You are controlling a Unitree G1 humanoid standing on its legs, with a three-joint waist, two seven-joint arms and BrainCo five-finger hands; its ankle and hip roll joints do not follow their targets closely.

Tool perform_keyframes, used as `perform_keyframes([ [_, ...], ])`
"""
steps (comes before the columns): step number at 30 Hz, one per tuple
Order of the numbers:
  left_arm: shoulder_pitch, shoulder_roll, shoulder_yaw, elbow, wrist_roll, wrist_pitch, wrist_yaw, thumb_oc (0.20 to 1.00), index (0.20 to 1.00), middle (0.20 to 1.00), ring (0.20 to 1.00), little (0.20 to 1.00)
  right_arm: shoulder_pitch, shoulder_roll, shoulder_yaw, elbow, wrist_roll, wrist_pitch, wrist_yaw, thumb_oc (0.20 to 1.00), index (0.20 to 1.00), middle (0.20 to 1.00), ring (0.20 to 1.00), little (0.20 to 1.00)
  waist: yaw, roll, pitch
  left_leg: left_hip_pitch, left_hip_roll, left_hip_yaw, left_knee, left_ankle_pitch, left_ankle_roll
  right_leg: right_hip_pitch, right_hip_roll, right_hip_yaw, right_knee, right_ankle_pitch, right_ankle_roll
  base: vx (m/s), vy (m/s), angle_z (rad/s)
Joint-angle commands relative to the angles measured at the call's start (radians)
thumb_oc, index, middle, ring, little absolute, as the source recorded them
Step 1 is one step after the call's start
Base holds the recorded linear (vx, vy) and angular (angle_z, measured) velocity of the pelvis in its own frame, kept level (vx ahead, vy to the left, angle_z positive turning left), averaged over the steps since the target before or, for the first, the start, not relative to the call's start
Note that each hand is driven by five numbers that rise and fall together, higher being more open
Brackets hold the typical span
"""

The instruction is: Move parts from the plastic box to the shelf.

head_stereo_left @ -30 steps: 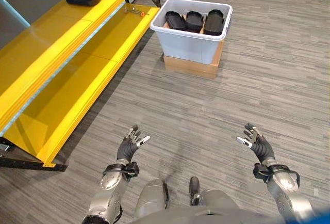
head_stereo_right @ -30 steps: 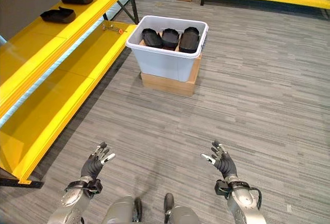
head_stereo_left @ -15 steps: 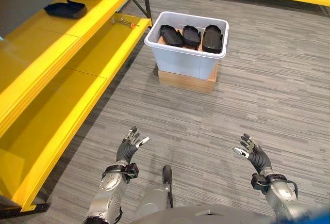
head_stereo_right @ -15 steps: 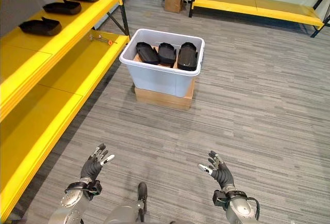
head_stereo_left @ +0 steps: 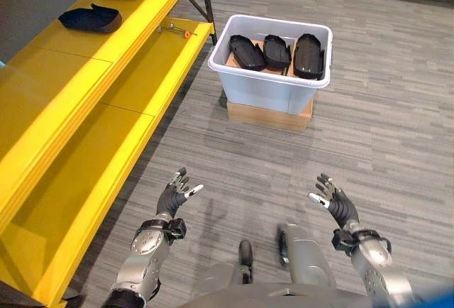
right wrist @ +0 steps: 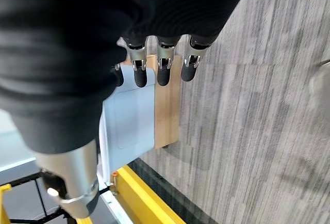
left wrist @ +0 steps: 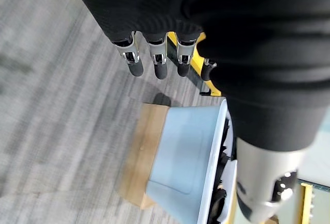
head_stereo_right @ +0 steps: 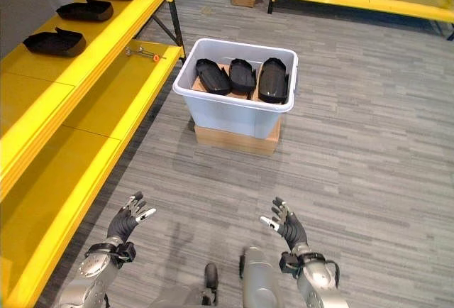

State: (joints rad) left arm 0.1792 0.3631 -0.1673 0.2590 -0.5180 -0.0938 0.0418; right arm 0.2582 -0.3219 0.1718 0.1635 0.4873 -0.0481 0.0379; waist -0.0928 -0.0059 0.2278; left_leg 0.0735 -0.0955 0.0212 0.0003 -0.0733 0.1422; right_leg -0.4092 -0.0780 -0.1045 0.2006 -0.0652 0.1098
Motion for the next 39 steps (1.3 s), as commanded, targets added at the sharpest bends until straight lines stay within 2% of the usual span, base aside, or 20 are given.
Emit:
perform_keyframes([
  [1, 0.020, 0.015, 0.027, -0.070, 0.042, -0.045, -0.025, 1.000, 1.000, 1.000, 1.000, 1.000, -0.022, -0.038, -0.020, -0.055, -0.001, -0.036, 0.021, 1.000, 1.000, 1.000, 1.000, 1.000, 0.002, 0.006, -0.019, 0.102, 0.019, 0.000, -0.027, -0.040, -0.110, 0.149, -0.003, -0.079, -0.168, 0.220, 0.031, 0.39, -0.131, -0.02],
  [5, 0.023, -0.010, 0.013, -0.057, 0.043, -0.045, -0.032, 1.000, 1.000, 1.000, 1.000, 1.000, -0.014, -0.038, -0.026, -0.056, 0.008, -0.042, 0.019, 1.000, 1.000, 1.000, 1.000, 1.000, 0.000, 0.004, -0.055, 0.138, 0.031, -0.001, -0.015, -0.067, -0.126, 0.202, 0.004, -0.090, -0.185, 0.225, 0.009, 0.27, -0.108, 0.13],
  [6, 0.015, -0.018, 0.004, -0.053, 0.033, -0.045, -0.028, 1.000, 1.000, 1.000, 1.000, 1.000, -0.021, -0.041, -0.024, -0.054, 0.017, -0.045, 0.013, 1.000, 1.000, 1.000, 1.000, 1.000, -0.007, 0.016, -0.068, 0.146, 0.061, -0.003, 0.005, -0.061, -0.145, 0.205, 0.018, -0.092, -0.150, 0.206, -0.008, 0.29, -0.132, 0.41],
  [9, 0.009, -0.026, 0.002, -0.052, 0.024, -0.046, -0.024, 1.000, 1.000, 1.000, 1.000, 1.000, -0.024, -0.052, -0.023, -0.064, 0.025, -0.047, 0.013, 1.000, 1.000, 1.000, 1.000, 1.000, -0.010, 0.032, -0.077, 0.150, 0.096, -0.005, 0.038, -0.039, -0.170, 0.210, 0.032, -0.103, -0.121, 0.165, -0.028, 0.27, -0.164, 0.22],
  [11, 0.003, -0.029, 0.002, -0.049, 0.012, -0.051, -0.018, 1.000, 1.000, 1.000, 1.000, 1.000, -0.029, -0.063, -0.019, -0.056, 0.035, -0.047, 0.012, 1.000, 1.000, 1.000, 1.000, 1.000, -0.007, 0.041, -0.075, 0.118, 0.126, 0.003, 0.144, 0.032, -0.213, 0.245, 0.065, -0.095, -0.124, 0.129, -0.054, 0.29, -0.222, -0.05],
  [13, 0.003, -0.029, 0.006, -0.050, -0.001, -0.052, -0.011, 1.000, 1.000, 1.000, 1.000, 1.000, -0.037, -0.070, -0.016, -0.058, 0.044, -0.049, 0.011, 1.000, 1.000, 1.000, 1.000, 1.000, 0.000, 0.028, -0.071, 0.054, 0.137, 0.005, 0.305, 0.117, -0.233, 0.278, 0.073, -0.084, -0.140, 0.117, -0.074, 0.19, -0.192, -0.14],
  [15, 0.012, -0.028, 0.007, -0.059, -0.010, -0.049, -0.012, 1.000, 1.000, 1.000, 1.000, 1.000, -0.032, -0.090, -0.026, -0.061, 0.044, -0.054, 0.002, 1.000, 1.000, 1.000, 1.000, 1.000, 0.027, -0.010, -0.043, -0.071, 0.128, -0.003, 0.540, 0.185, -0.234, 0.336, 0.067, -0.056, -0.164, 0.095, -0.104, 0.21, -0.234, -0.28],
  [16, 0.013, -0.028, 0.005, -0.062, -0.012, -0.047, -0.011, 1.000, 1.000, 1.000, 1.000, 1.000, -0.032, -0.093, -0.027, -0.058, 0.044, -0.052, -0.004, 1.000, 1.000, 1.000, 1.000, 1.000, 0.033, -0.020, -0.034, -0.106, 0.129, 0.006, 0.557, 0.172, -0.224, 0.353, 0.061, -0.051, -0.174, 0.091, -0.106, 0.18, -0.168, -0.28],
  [18, 0.015, -0.031, 0.006, -0.060, -0.015, -0.043, -0.005, 1.000, 1.000, 1.000, 1.000, 1.000, -0.033, -0.092, -0.035, -0.053, 0.047, -0.053, -0.019, 1.000, 1.000, 1.000, 1.000, 1.000, 0.051, -0.032, -0.018, -0.188, 0.136, 0.035, 0.523, 0.103, -0.199, 0.387, 0.049, -0.036, -0.185, 0.083, -0.099, 0.13, -0.042, -0.31],
  [19, 0.014, -0.030, 0.006, -0.060, -0.015, -0.043, -0.005, 1.000, 1.000, 1.000, 1.000, 1.000, -0.033, -0.091, -0.035, -0.053, 0.047, -0.053, -0.019, 1.000, 1.000, 1.000, 1.000, 1.000, 0.051, -0.035, -0.020, -0.189, 0.133, 0.036, 0.520, 0.106, -0.199, 0.385, 0.046, -0.035, -0.186, 0.084, -0.098, 0.12, 0.001, -0.25],
  [21, 0.028, -0.030, 0.008, -0.058, -0.016, -0.044, -0.007, 1.000, 1.000, 1.000, 1.000, 1.000, -0.027, -0.093, -0.040, -0.053, 0.047, -0.054, -0.018, 1.000, 1.000, 1.000, 1.000, 1.000, 0.064, -0.040, -0.019, -0.218, 0.129, 0.034, 0.450, 0.059, -0.189, 0.411, 0.041, -0.018, -0.200, 0.075, -0.087, 0.11, 0.024, -0.17],
  [22, 0.028, -0.029, 0.008, -0.058, -0.016, -0.044, -0.007, 1.000, 1.000, 1.000, 1.000, 1.000, -0.027, -0.092, -0.040, -0.053, 0.047, -0.054, -0.018, 1.000, 1.000, 1.000, 1.000, 1.000, 0.063, -0.043, -0.022, -0.219, 0.126, 0.034, 0.444, 0.064, -0.188, 0.408, 0.038, -0.018, -0.200, 0.076, -0.087, 0.23, 0.092, -0.26],
  [23, 0.038, -0.028, 0.010, -0.056, -0.009, -0.044, -0.007, 1.000, 1.000, 1.000, 1.000, 1.000, -0.021, -0.091, -0.044, -0.049, 0.040, -0.054, -0.020, 1.000, 1.000, 1.000, 1.000, 1.000, 0.075, -0.040, -0.027, -0.243, 0.143, 0.024, 0.272, 0.064, -0.192, 0.432, 0.036, -0.005, -0.209, 0.062, -0.075, 0.31, 0.141, -0.25],
  [24, 0.041, -0.028, 0.007, -0.058, 0.001, -0.048, -0.003, 1.000, 1.000, 1.000, 1.000, 1.000, -0.016, -0.091, -0.043, -0.045, 0.026, -0.055, -0.024, 1.000, 1.000, 1.000, 1.000, 1.000, 0.088, -0.027, -0.031, -0.258, 0.162, -0.027, 0.121, 0.160, -0.214, 0.460, 0.045, 0.022, -0.216, 0.046, -0.075, 0.31, 0.141, -0.34],
  [25, 0.041, -0.028, 0.007, -0.058, 0.001, -0.048, -0.003, 1.000, 1.000, 1.000, 1.000, 1.000, -0.016, -0.090, -0.043, -0.045, 0.026, -0.055, -0.024, 1.000, 1.000, 1.000, 1.000, 1.000, 0.088, -0.028, -0.030, -0.256, 0.161, -0.026, 0.120, 0.161, -0.214, 0.461, 0.045, 0.022, -0.216, 0.046, -0.075, 0.38, 0.190, -0.68],
  [26, 0.035, -0.027, 0.007, -0.055, 0.011, -0.051, -0.003, 1.000, 1.000, 1.000, 1.000, 1.000, -0.015, -0.090, -0.042, -0.033, 0.009, -0.054, -0.027, 1.000, 1.000, 1.000, 1.000, 1.000, 0.099, -0.002, -0.036, -0.259, 0.175, -0.083, -0.021, 0.245, -0.243, 0.502, 0.063, 0.061, -0.232, 0.025, -0.071, 0.35, 0.223, -0.97],
  [31, 0.014, -0.027, -0.007, -0.052, 0.010, -0.056, -0.015, 1.000, 1.000, 1.000, 1.000, 1.000, -0.018, -0.074, -0.023, -0.034, -0.018, -0.044, -0.003, 1.000, 1.000, 1.000, 1.000, 1.000, 0.093, 0.008, -0.068, -0.213, 0.160, -0.049, -0.020, 0.222, -0.232, 0.542, 0.028, 0.085, -0.226, 0.003, -0.050, 0.24, 0.213, -0.58],
  [34, 0.009, -0.016, -0.011, -0.064, 0.012, -0.056, -0.008, 1.000, 1.000, 1.000, 1.000, 1.000, -0.040, -0.059, 0.001, -0.046, -0.021, -0.037, 0.005, 1.000, 1.000, 1.000, 1.000, 1.000, 0.102, -0.002, -0.086, -0.210, 0.120, -0.019, 0.024, 0.162, -0.186, 0.543, -0.025, 0.108, -0.199, 0.001, -0.020, 0.17, 0.181, -0.13],
  [37, 0.013, -0.011, -0.006, -0.072, 0.011, -0.053, -0.002, 1.000, 1.000, 1.000, 1.000, 1.000, -0.048, -0.050, 0.012, -0.044, -0.029, -0.036, 0.007, 1.000, 1.000, 1.000, 1.000, 1.000, 0.107, -0.001, -0.093, -0.201, 0.100, -0.013, 0.032, 0.141, -0.166, 0.530, -0.047, 0.119, -0.164, 0.002, -0.005, 0.18, 0.231, -0.21],
  [39, 0.013, 0.003, 0.000, -0.083, 0.010, -0.048, 0.008, 1.000, 1.000, 1.000, 1.000, 1.000, -0.050, -0.038, 0.022, -0.046, -0.028, -0.034, 0.017, 1.000, 1.000, 1.000, 1.000, 1.000, 0.106, 0.000, -0.094, -0.189, 0.070, -0.005, 0.044, 0.106, -0.135, 0.492, -0.076, 0.134, -0.071, 0.023, 0.017, 0.17, 0.271, -0.05],
])
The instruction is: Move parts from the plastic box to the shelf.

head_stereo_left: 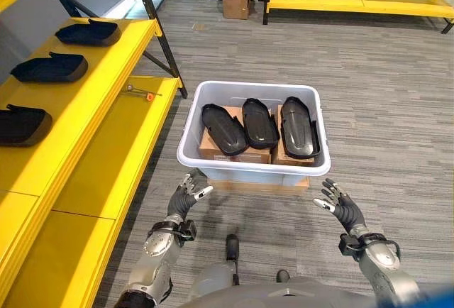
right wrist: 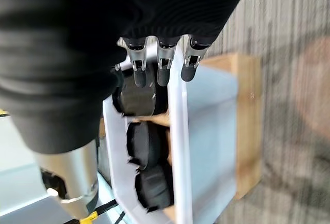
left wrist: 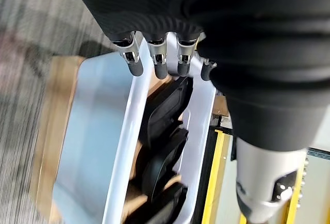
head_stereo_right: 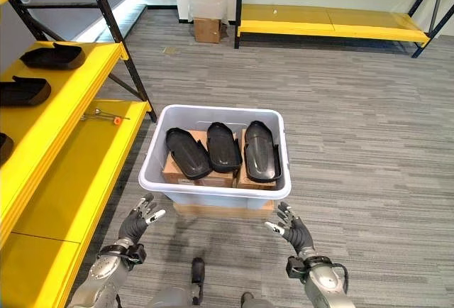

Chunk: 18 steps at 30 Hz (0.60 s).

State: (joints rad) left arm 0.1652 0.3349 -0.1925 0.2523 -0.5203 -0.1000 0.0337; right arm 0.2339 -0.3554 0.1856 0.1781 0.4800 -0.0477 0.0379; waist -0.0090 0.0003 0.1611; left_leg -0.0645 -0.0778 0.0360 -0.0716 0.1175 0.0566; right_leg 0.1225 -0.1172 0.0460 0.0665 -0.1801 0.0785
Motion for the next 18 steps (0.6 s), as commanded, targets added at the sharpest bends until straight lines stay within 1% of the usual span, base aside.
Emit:
perform_keyframes([
  [1, 0.026, 0.038, 0.029, -0.076, 0.015, -0.039, 0.016, 1.000, 1.000, 1.000, 1.000, 1.000, -0.025, 0.001, 0.012, -0.060, -0.018, -0.029, 0.018, 1.000, 1.000, 1.000, 1.000, 1.000, 0.019, -0.003, -0.023, -0.041, 0.040, -0.024, 0.122, -0.098, -0.036, -0.083, -0.039, -0.008, 0.143, 0.171, 0.052, 0.12, 0.226, -0.13],
  [2, 0.024, 0.042, 0.029, -0.073, 0.018, -0.037, 0.018, 1.000, 1.000, 1.000, 1.000, 1.000, -0.026, 0.000, 0.012, -0.057, -0.016, -0.029, 0.017, 1.000, 1.000, 1.000, 1.000, 1.000, 0.013, -0.001, -0.016, -0.029, 0.031, -0.030, 0.125, -0.109, -0.024, -0.115, -0.043, 0.000, 0.204, 0.223, 0.050, 0.06, 0.139, -0.13],
  [3, 0.023, 0.042, 0.029, -0.073, 0.018, -0.037, 0.018, 1.000, 1.000, 1.000, 1.000, 1.000, -0.026, 0.000, 0.012, -0.057, -0.016, -0.029, 0.017, 1.000, 1.000, 1.000, 1.000, 1.000, 0.014, -0.002, -0.017, -0.031, 0.031, -0.029, 0.126, -0.109, -0.024, -0.118, -0.044, 0.002, 0.207, 0.222, 0.051, 0.05, 0.181, 0.08],
  [4, 0.023, 0.054, 0.030, -0.078, 0.022, -0.033, 0.024, 1.000, 1.000, 1.000, 1.000, 1.000, -0.024, 0.001, 0.012, -0.063, -0.015, -0.029, 0.015, 1.000, 1.000, 1.000, 1.000, 1.000, 0.001, 0.011, 0.006, -0.002, 0.023, -0.037, 0.125, -0.122, -0.001, -0.181, -0.042, 0.012, 0.343, 0.309, 0.038, 0.03, 0.126, 0.22],
  [6, 0.023, 0.054, 0.030, -0.078, 0.022, -0.033, 0.024, 1.000, 1.000, 1.000, 1.000, 1.000, -0.024, 0.000, 0.012, -0.063, -0.015, -0.029, 0.015, 1.000, 1.000, 1.000, 1.000, 1.000, 0.001, 0.011, 0.007, -0.002, 0.023, -0.036, 0.125, -0.123, -0.001, -0.182, -0.042, 0.014, 0.346, 0.308, 0.038, 0.03, 0.115, 0.17],
  [7, 0.026, 0.068, 0.033, -0.082, 0.026, -0.030, 0.023, 1.000, 1.000, 1.000, 1.000, 1.000, -0.026, -0.001, 0.013, -0.067, -0.013, -0.033, 0.015, 1.000, 1.000, 1.000, 1.000, 1.000, -0.011, 0.029, 0.031, 0.020, 0.032, -0.042, 0.118, -0.126, 0.013, -0.248, -0.021, 0.004, 0.457, 0.308, 0.023, 0.08, 0.151, -0.08],
  [8, 0.026, 0.072, 0.034, -0.083, 0.030, -0.026, 0.022, 1.000, 1.000, 1.000, 1.000, 1.000, -0.024, -0.001, 0.013, -0.069, -0.012, -0.033, 0.015, 1.000, 1.000, 1.000, 1.000, 1.000, -0.015, 0.036, 0.035, 0.031, 0.034, -0.039, 0.111, -0.133, 0.016, -0.271, -0.023, -0.012, 0.473, 0.298, 0.020, 0.17, 0.206, -0.08],
  [9, 0.032, 0.068, 0.040, -0.082, 0.033, -0.025, 0.017, 1.000, 1.000, 1.000, 1.000, 1.000, -0.017, 0.003, 0.009, -0.071, -0.008, -0.032, 0.014, 1.000, 1.000, 1.000, 1.000, 1.000, -0.017, 0.044, 0.031, 0.059, 0.036, -0.024, 0.095, -0.145, 0.015, -0.295, -0.039, -0.081, 0.426, 0.252, 0.015, 0.21, 0.108, -0.03],
  [10, 0.035, 0.065, 0.039, -0.074, 0.023, -0.024, 0.013, 1.000, 1.000, 1.000, 1.000, 1.000, -0.018, 0.000, 0.007, -0.071, -0.004, -0.033, 0.016, 1.000, 1.000, 1.000, 1.000, 1.000, -0.019, 0.043, 0.029, 0.076, 0.038, -0.015, 0.084, -0.151, 0.011, -0.309, -0.034, -0.122, 0.364, 0.229, 0.012, 0.22, 0.050, -0.05],
  [11, 0.041, 0.061, 0.041, -0.073, 0.009, -0.024, 0.010, 1.000, 1.000, 1.000, 1.000, 1.000, -0.018, -0.003, 0.007, -0.072, -0.004, -0.033, 0.017, 1.000, 1.000, 1.000, 1.000, 1.000, -0.021, 0.044, 0.031, 0.090, 0.037, -0.009, 0.077, -0.158, 0.007, -0.315, -0.034, -0.152, 0.316, 0.225, 0.016, 0.19, -0.024, -0.27],
  [12, 0.045, 0.058, 0.041, -0.067, 0.000, -0.022, 0.007, 1.000, 1.000, 1.000, 1.000, 1.000, -0.022, -0.006, 0.008, -0.070, -0.003, -0.034, 0.018, 1.000, 1.000, 1.000, 1.000, 1.000, -0.021, 0.040, 0.031, 0.104, 0.036, 0.000, 0.072, -0.167, 0.003, -0.321, -0.040, -0.185, 0.248, 0.231, 0.025, 0.20, -0.063, -0.46],
  [13, 0.052, 0.053, 0.044, -0.066, -0.004, -0.021, 0.005, 1.000, 1.000, 1.000, 1.000, 1.000, -0.026, -0.008, 0.012, -0.069, -0.004, -0.033, 0.021, 1.000, 1.000, 1.000, 1.000, 1.000, -0.024, 0.039, 0.033, 0.123, 0.038, 0.007, 0.064, -0.176, -0.003, -0.321, -0.037, -0.206, 0.171, 0.246, 0.034, 0.13, -0.052, -0.40],
  [14, 0.052, 0.053, 0.044, -0.066, -0.004, -0.021, 0.005, 1.000, 1.000, 1.000, 1.000, 1.000, -0.026, -0.008, 0.012, -0.069, -0.004, -0.033, 0.021, 1.000, 1.000, 1.000, 1.000, 1.000, -0.024, 0.039, 0.034, 0.124, 0.039, 0.007, 0.064, -0.176, -0.004, -0.319, -0.036, -0.206, 0.169, 0.246, 0.034, 0.21, -0.079, -0.45],
  [15, 0.059, 0.049, 0.050, -0.062, -0.002, -0.021, 0.001, 1.000, 1.000, 1.000, 1.000, 1.000, -0.036, -0.013, 0.016, -0.063, -0.016, -0.031, 0.026, 1.000, 1.000, 1.000, 1.000, 1.000, -0.029, 0.029, 0.034, 0.154, 0.034, 0.015, 0.054, -0.188, -0.012, -0.346, -0.029, -0.230, 0.068, 0.285, 0.054, 0.22, -0.078, -0.42],
  [16, 0.061, 0.045, 0.055, -0.057, 0.002, -0.024, -0.001, 1.000, 1.000, 1.000, 1.000, 1.000, -0.039, -0.015, 0.017, -0.061, -0.020, -0.031, 0.029, 1.000, 1.000, 1.000, 1.000, 1.000, -0.031, 0.025, 0.038, 0.173, 0.033, 0.019, 0.050, -0.196, -0.017, -0.355, -0.028, -0.242, 0.024, 0.311, 0.064, 0.23, -0.078, -0.39],
  [18, 0.066, 0.042, 0.058, -0.058, 0.007, -0.025, -0.005, 1.000, 1.000, 1.000, 1.000, 1.000, -0.036, -0.017, 0.019, -0.066, -0.027, -0.028, 0.030, 1.000, 1.000, 1.000, 1.000, 1.000, -0.032, 0.022, 0.040, 0.187, 0.035, 0.020, 0.048, -0.203, -0.021, -0.352, -0.026, -0.247, 0.008, 0.324, 0.069, 0.13, -0.066, -0.23],
])
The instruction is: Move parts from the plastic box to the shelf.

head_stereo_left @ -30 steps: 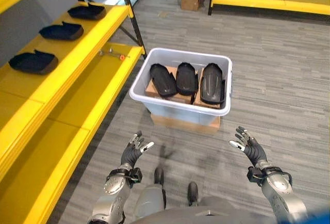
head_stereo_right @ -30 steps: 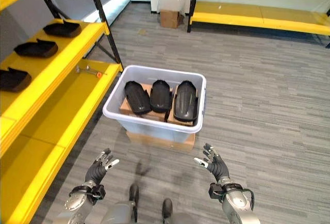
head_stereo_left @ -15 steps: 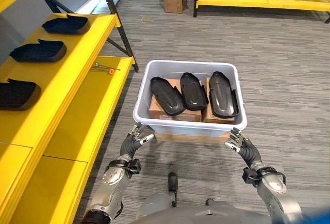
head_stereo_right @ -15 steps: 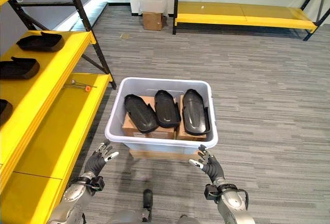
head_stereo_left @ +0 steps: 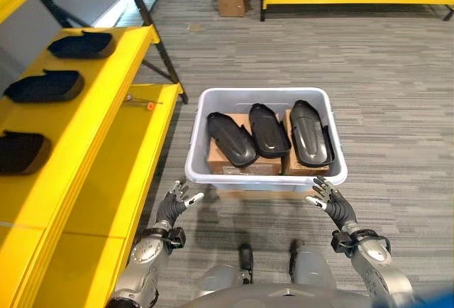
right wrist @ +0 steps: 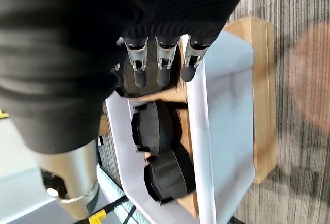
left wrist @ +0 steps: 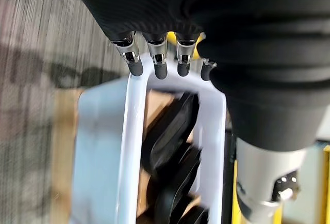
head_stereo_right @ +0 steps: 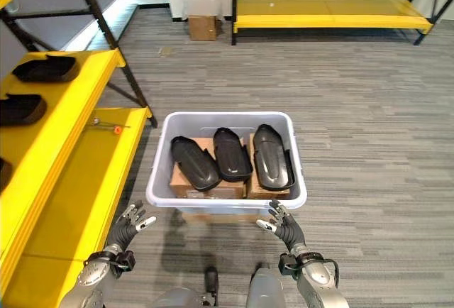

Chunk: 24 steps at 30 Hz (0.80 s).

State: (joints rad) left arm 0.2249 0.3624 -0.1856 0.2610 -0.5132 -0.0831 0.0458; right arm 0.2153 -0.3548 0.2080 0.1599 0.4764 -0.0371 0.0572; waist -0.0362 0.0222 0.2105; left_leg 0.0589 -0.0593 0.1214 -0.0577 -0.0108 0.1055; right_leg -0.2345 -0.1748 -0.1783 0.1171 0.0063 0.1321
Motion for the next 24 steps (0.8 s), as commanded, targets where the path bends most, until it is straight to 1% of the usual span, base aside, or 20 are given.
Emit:
perform_keyframes([
  [1, 0.007, 0.011, 0.048, -0.060, 0.003, -0.042, -0.024, 1.000, 1.000, 1.000, 1.000, 1.000, -0.008, -0.019, -0.003, -0.056, -0.024, -0.038, 0.014, 1.000, 1.000, 1.000, 1.000, 1.000, -0.005, -0.006, -0.012, 0.072, 0.015, -0.071, 0.036, -0.081, -0.075, 0.037, 0.040, -0.010, -0.057, 0.122, 0.011, 0.24, -0.159, -0.19],
  [2, -0.002, -0.003, 0.040, -0.054, 0.009, -0.047, -0.030, 1.000, 1.000, 1.000, 1.000, 1.000, -0.006, -0.021, -0.002, -0.047, -0.020, -0.042, 0.014, 1.000, 1.000, 1.000, 1.000, 1.000, -0.006, -0.018, -0.027, 0.075, 0.019, -0.071, 0.042, -0.092, -0.082, 0.082, 0.065, 0.022, -0.096, 0.120, -0.008, 0.30, -0.207, 0.06],
  [3, -0.001, -0.013, 0.039, -0.061, 0.007, -0.051, -0.030, 1.000, 1.000, 1.000, 1.000, 1.000, -0.006, -0.034, -0.008, -0.061, -0.015, -0.041, 0.019, 1.000, 1.000, 1.000, 1.000, 1.000, -0.002, -0.016, -0.046, 0.073, 0.034, -0.068, 0.046, -0.094, -0.093, 0.098, 0.076, 0.010, -0.098, 0.110, -0.018, 0.25, -0.163, 0.08],
  [5, -0.001, -0.016, 0.039, -0.063, 0.006, -0.053, -0.029, 1.000, 1.000, 1.000, 1.000, 1.000, -0.007, -0.040, -0.013, -0.068, -0.013, -0.044, 0.019, 1.000, 1.000, 1.000, 1.000, 1.000, -0.001, -0.016, -0.050, 0.071, 0.040, -0.065, 0.051, -0.094, -0.097, 0.102, 0.079, 0.006, -0.093, 0.104, -0.023, 0.16, -0.128, 0.03],
  [6, -0.011, -0.020, 0.034, -0.054, 0.002, -0.051, -0.023, 1.000, 1.000, 1.000, 1.000, 1.000, -0.008, -0.044, -0.019, -0.065, -0.005, -0.045, 0.015, 1.000, 1.000, 1.000, 1.000, 1.000, -0.004, -0.014, -0.056, 0.072, 0.058, -0.065, 0.063, -0.087, -0.113, 0.114, 0.089, -0.004, -0.093, 0.086, -0.035, 0.19, -0.169, -0.03],
  [9, -0.026, -0.022, 0.025, -0.047, -0.003, -0.047, -0.019, 1.000, 1.000, 1.000, 1.000, 1.000, -0.012, -0.048, -0.025, -0.065, 0.008, -0.045, 0.007, 1.000, 1.000, 1.000, 1.000, 1.000, -0.010, -0.013, -0.059, 0.066, 0.080, -0.065, 0.086, -0.082, -0.133, 0.131, 0.100, -0.012, -0.095, 0.064, -0.048, 0.14, -0.135, 0.08],
  [10, -0.034, -0.021, 0.023, -0.044, -0.003, -0.047, -0.018, 1.000, 1.000, 1.000, 1.000, 1.000, -0.012, -0.050, -0.030, -0.066, 0.014, -0.047, 0.006, 1.000, 1.000, 1.000, 1.000, 1.000, -0.013, -0.014, -0.057, 0.058, 0.090, -0.064, 0.115, -0.074, -0.146, 0.138, 0.105, -0.013, -0.097, 0.056, -0.055, 0.09, -0.116, 0.21],
  [11, -0.036, -0.023, 0.022, -0.042, -0.003, -0.048, -0.019, 1.000, 1.000, 1.000, 1.000, 1.000, -0.011, -0.052, -0.030, -0.065, 0.018, -0.047, 0.007, 1.000, 1.000, 1.000, 1.000, 1.000, -0.015, -0.016, -0.055, 0.044, 0.094, -0.064, 0.151, -0.070, -0.155, 0.146, 0.109, -0.015, -0.102, 0.050, -0.059, 0.05, -0.076, 0.21],
  [12, -0.036, -0.023, 0.022, -0.042, -0.003, -0.048, -0.019, 1.000, 1.000, 1.000, 1.000, 1.000, -0.012, -0.052, -0.030, -0.065, 0.018, -0.047, 0.007, 1.000, 1.000, 1.000, 1.000, 1.000, -0.015, -0.016, -0.055, 0.042, 0.095, -0.065, 0.154, -0.072, -0.155, 0.146, 0.109, -0.016, -0.103, 0.050, -0.060, 0.04, -0.076, 0.15],
  [14, -0.044, -0.023, 0.022, -0.040, -0.006, -0.049, -0.018, 1.000, 1.000, 1.000, 1.000, 1.000, -0.011, -0.058, -0.031, -0.059, 0.023, -0.050, 0.004, 1.000, 1.000, 1.000, 1.000, 1.000, -0.013, -0.028, -0.045, -0.020, 0.108, -0.065, 0.304, -0.029, -0.179, 0.174, 0.120, -0.011, -0.116, 0.035, -0.079, 0.05, -0.131, 0.16],
  [15, -0.047, -0.024, 0.021, -0.043, -0.013, -0.052, -0.016, 1.000, 1.000, 1.000, 1.000, 1.000, -0.013, -0.066, -0.033, -0.057, 0.031, -0.052, 0.002, 1.000, 1.000, 1.000, 1.000, 1.000, 0.000, -0.037, -0.016, -0.105, 0.099, -0.088, 0.490, 0.007, -0.193, 0.204, 0.122, -0.013, -0.120, 0.024, -0.098, 0.03, -0.119, 0.20],
  [16, -0.047, -0.023, 0.021, -0.043, -0.013, -0.052, -0.016, 1.000, 1.000, 1.000, 1.000, 1.000, -0.014, -0.066, -0.033, -0.057, 0.031, -0.051, 0.002, 1.000, 1.000, 1.000, 1.000, 1.000, -0.002, -0.040, -0.019, -0.109, 0.095, -0.089, 0.488, 0.012, -0.192, 0.200, 0.119, -0.015, -0.121, 0.026, -0.098, 0.01, -0.091, 0.27],
  [17, -0.047, -0.024, 0.021, -0.044, -0.016, -0.051, -0.014, 1.000, 1.000, 1.000, 1.000, 1.000, -0.011, -0.070, -0.039, -0.059, 0.031, -0.055, -0.005, 1.000, 1.000, 1.000, 1.000, 1.000, 0.007, -0.053, 0.001, -0.171, 0.103, -0.098, 0.526, 0.043, -0.189, 0.217, 0.108, -0.024, -0.128, 0.017, -0.103, 0.03, -0.012, 0.05],
  [18, -0.046, -0.020, 0.023, -0.045, -0.016, -0.049, -0.014, 1.000, 1.000, 1.000, 1.000, 1.000, -0.010, -0.071, -0.043, -0.058, 0.032, -0.056, -0.011, 1.000, 1.000, 1.000, 1.000, 1.000, 0.006, -0.062, 0.002, -0.192, 0.139, -0.083, 0.490, 0.045, -0.183, 0.221, 0.095, -0.027, -0.132, 0.016, -0.098, 0.04, -0.012, 0.07],
  [19, -0.045, -0.020, 0.023, -0.046, -0.016, -0.049, -0.014, 1.000, 1.000, 1.000, 1.000, 1.000, -0.010, -0.071, -0.043, -0.058, 0.032, -0.056, -0.011, 1.000, 1.000, 1.000, 1.000, 1.000, 0.007, -0.062, 0.003, -0.190, 0.140, -0.082, 0.490, 0.044, -0.183, 0.223, 0.096, -0.027, -0.133, 0.015, -0.098, 0.15, 0.107, 0.13],
  [20, -0.038, -0.017, 0.019, -0.042, -0.014, -0.045, -0.018, 1.000, 1.000, 1.000, 1.000, 1.000, 0.000, -0.068, -0.052, -0.064, 0.038, -0.056, -0.019, 1.000, 1.000, 1.000, 1.000, 1.000, 0.009, -0.073, -0.005, -0.158, 0.222, -0.062, 0.309, 0.039, -0.180, 0.237, 0.073, -0.025, -0.143, 0.011, -0.078, 0.19, 0.173, 0.18],
  [21, -0.039, -0.014, 0.013, -0.036, -0.008, -0.045, -0.015, 1.000, 1.000, 1.000, 1.000, 1.000, 0.004, -0.069, -0.057, -0.063, 0.035, -0.058, -0.024, 1.000, 1.000, 1.000, 1.000, 1.000, 0.010, -0.069, -0.012, -0.153, 0.258, -0.064, 0.204, 0.065, -0.193, 0.238, 0.066, -0.022, -0.142, 0.002, -0.068, 0.25, 0.253, 0.12],
  [22, -0.039, -0.015, 0.010, -0.033, -0.005, -0.046, -0.013, 1.000, 1.000, 1.000, 1.000, 1.000, 0.004, -0.072, -0.062, -0.063, 0.032, -0.059, -0.026, 1.000, 1.000, 1.000, 1.000, 1.000, 0.010, -0.061, -0.019, -0.160, 0.286, -0.068, 0.145, 0.101, -0.210, 0.242, 0.059, -0.019, -0.144, -0.003, -0.058, 0.20, 0.240, 0.08],
  [23, -0.036, -0.018, 0.009, -0.030, 0.000, -0.045, -0.012, 1.000, 1.000, 1.000, 1.000, 1.000, 0.006, -0.075, -0.068, -0.062, 0.025, -0.061, -0.030, 1.000, 1.000, 1.000, 1.000, 1.000, 0.015, -0.049, -0.024, -0.168, 0.299, -0.082, 0.089, 0.146, -0.225, 0.250, 0.058, -0.011, -0.142, -0.013, -0.054, 0.14, 0.162, 0.08],
  [24, -0.036, -0.019, 0.009, -0.030, 0.000, -0.045, -0.012, 1.000, 1.000, 1.000, 1.000, 1.000, 0.007, -0.075, -0.068, -0.063, 0.025, -0.061, -0.030, 1.000, 1.000, 1.000, 1.000, 1.000, 0.015, -0.048, -0.024, -0.164, 0.300, -0.081, 0.082, 0.150, -0.226, 0.251, 0.059, -0.011, -0.141, -0.015, -0.054, 0.15, 0.174, 0.09],
])
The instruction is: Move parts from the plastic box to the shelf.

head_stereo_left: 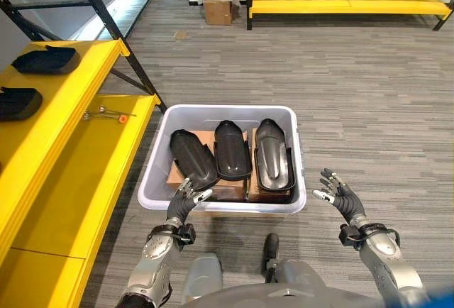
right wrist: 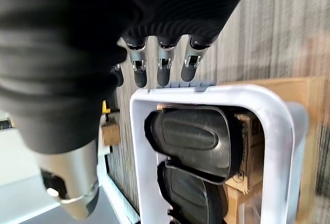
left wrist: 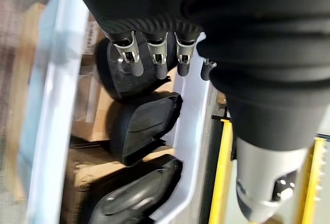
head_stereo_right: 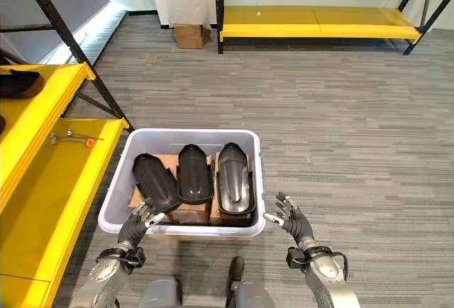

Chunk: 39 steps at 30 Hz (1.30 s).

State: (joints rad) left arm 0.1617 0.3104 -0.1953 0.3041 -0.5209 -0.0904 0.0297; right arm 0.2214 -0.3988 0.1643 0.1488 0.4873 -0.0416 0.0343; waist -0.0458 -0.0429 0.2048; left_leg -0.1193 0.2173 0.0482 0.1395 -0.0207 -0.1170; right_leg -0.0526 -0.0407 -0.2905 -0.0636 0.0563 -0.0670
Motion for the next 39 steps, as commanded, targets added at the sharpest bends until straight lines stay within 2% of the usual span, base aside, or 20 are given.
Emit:
perform_keyframes([
  [1, 0.027, 0.032, 0.018, -0.068, 0.013, -0.040, 0.008, 1.000, 1.000, 1.000, 1.000, 1.000, 0.002, -0.036, -0.030, -0.048, 0.009, -0.059, -0.014, 1.000, 1.000, 1.000, 1.000, 1.000, 0.027, 0.031, -0.024, 0.005, 0.027, -0.011, -0.142, 0.185, -0.016, 0.079, -0.080, 0.107, 0.046, -0.075, 0.151, 0.13, 0.166, 0.00],
  [2, 0.026, 0.027, 0.022, -0.066, 0.005, -0.043, 0.006, 1.000, 1.000, 1.000, 1.000, 1.000, 0.005, -0.031, -0.032, -0.050, 0.009, -0.055, -0.009, 1.000, 1.000, 1.000, 1.000, 1.000, 0.026, 0.039, -0.025, 0.034, 0.021, 0.001, -0.140, 0.153, -0.017, 0.088, -0.087, 0.120, 0.058, -0.087, 0.156, 0.18, 0.237, -0.12],
  [4, 0.022, 0.028, 0.025, -0.061, 0.009, -0.046, 0.003, 1.000, 1.000, 1.000, 1.000, 1.000, 0.015, -0.019, -0.037, -0.043, -0.013, -0.053, -0.001, 1.000, 1.000, 1.000, 1.000, 1.000, 0.019, 0.046, -0.040, 0.043, 0.014, 0.033, -0.121, 0.127, -0.020, 0.092, -0.107, 0.121, 0.074, -0.084, 0.165, 0.17, 0.269, -0.32],
  [6, 0.014, 0.043, 0.029, -0.080, 0.009, -0.045, -0.003, 1.000, 1.000, 1.000, 1.000, 1.000, 0.013, -0.002, -0.046, -0.039, -0.016, -0.043, -0.002, 1.000, 1.000, 1.000, 1.000, 1.000, 0.025, 0.035, -0.038, 0.045, -0.023, 0.061, -0.073, 0.072, 0.004, 0.103, -0.154, 0.141, 0.083, -0.064, 0.188, 0.17, 0.325, -0.39],
  [8, 0.019, 0.048, 0.032, -0.081, 0.009, -0.045, -0.005, 1.000, 1.000, 1.000, 1.000, 1.000, 0.016, 0.001, -0.045, -0.039, -0.018, -0.039, 0.001, 1.000, 1.000, 1.000, 1.000, 1.000, 0.029, 0.031, -0.038, 0.051, -0.027, 0.076, -0.067, 0.062, 0.008, 0.105, -0.162, 0.149, 0.082, -0.061, 0.192, 0.10, 0.204, -0.48],
  [9, 0.018, 0.067, 0.038, -0.085, 0.006, -0.045, 0.001, 1.000, 1.000, 1.000, 1.000, 1.000, 0.010, 0.009, -0.045, -0.036, -0.014, -0.035, 0.002, 1.000, 1.000, 1.000, 1.000, 1.000, 0.031, 0.019, -0.036, 0.051, -0.051, 0.111, -0.035, 0.024, 0.029, 0.092, -0.196, 0.169, 0.089, -0.045, 0.213, 0.10, 0.275, -0.34],
  [18, 0.004, 0.087, 0.056, -0.105, -0.005, -0.058, 0.026, 1.000, 1.000, 1.000, 1.000, 1.000, -0.031, 0.007, -0.048, -0.066, -0.049, -0.055, -0.021, 1.000, 1.000, 1.000, 1.000, 1.000, 0.036, -0.002, -0.045, 0.039, -0.096, 0.139, -0.015, -0.024, 0.063, 0.076, -0.247, 0.170, 0.086, 0.005, 0.251, 0.05, 0.115, -0.13],
  [23, -0.018, 0.098, 0.077, -0.134, -0.015, -0.082, 0.053, 1.000, 1.000, 1.000, 1.000, 1.000, -0.126, -0.022, -0.058, -0.106, -0.159, -0.093, -0.086, 1.000, 1.000, 1.000, 1.000, 1.000, 0.039, -0.007, -0.036, 0.014, -0.091, 0.156, -0.019, -0.017, 0.061, 0.037, -0.247, 0.166, 0.065, 0.032, 0.257, 0.00, 0.005, -0.03],
  [26, -0.047, 0.105, 0.066, -0.145, -0.035, -0.099, 0.068, 1.000, 1.000, 1.000, 1.000, 1.000, -0.247, -0.042, -0.008, -0.026, -0.215, -0.096, -0.138, 1.000, 1.000, 1.000, 1.000, 1.000, 0.049, -0.004, -0.015, -0.030, -0.085, 0.153, -0.035, 0.008, 0.048, -0.004, -0.242, 0.153, 0.034, 0.038, 0.252, -0.08, -0.047, -0.11],
  [33, -0.133, 0.093, 0.006, -0.191, -0.079, -0.132, 0.099, 1.000, 1.000, 1.000, 1.000, 1.000, -0.476, -0.021, 0.093, 0.072, -0.199, -0.095, -0.213, 1.000, 1.000, 1.000, 1.000, 1.000, 0.063, 0.018, 0.057, -0.169, -0.073, 0.132, -0.060, 0.074, 0.028, -0.151, -0.228, 0.138, 0.015, 0.063, 0.237, -0.12, -0.060, 0.03],
  [39, -0.202, 0.083, -0.047, -0.215, -0.075, -0.151, 0.122, 1.000, 1.000, 1.000, 1.000, 1.000, -0.627, 0.006, 0.137, 0.136, -0.196, -0.099, -0.276, 1.000, 1.000, 1.000, 1.000, 1.000, 0.072, 0.035, 0.110, -0.227, -0.072, 0.126, -0.065, 0.095, 0.025, -0.224, -0.231, 0.140, 0.042, 0.069, 0.232, -0.05, -0.031, -0.02],
])
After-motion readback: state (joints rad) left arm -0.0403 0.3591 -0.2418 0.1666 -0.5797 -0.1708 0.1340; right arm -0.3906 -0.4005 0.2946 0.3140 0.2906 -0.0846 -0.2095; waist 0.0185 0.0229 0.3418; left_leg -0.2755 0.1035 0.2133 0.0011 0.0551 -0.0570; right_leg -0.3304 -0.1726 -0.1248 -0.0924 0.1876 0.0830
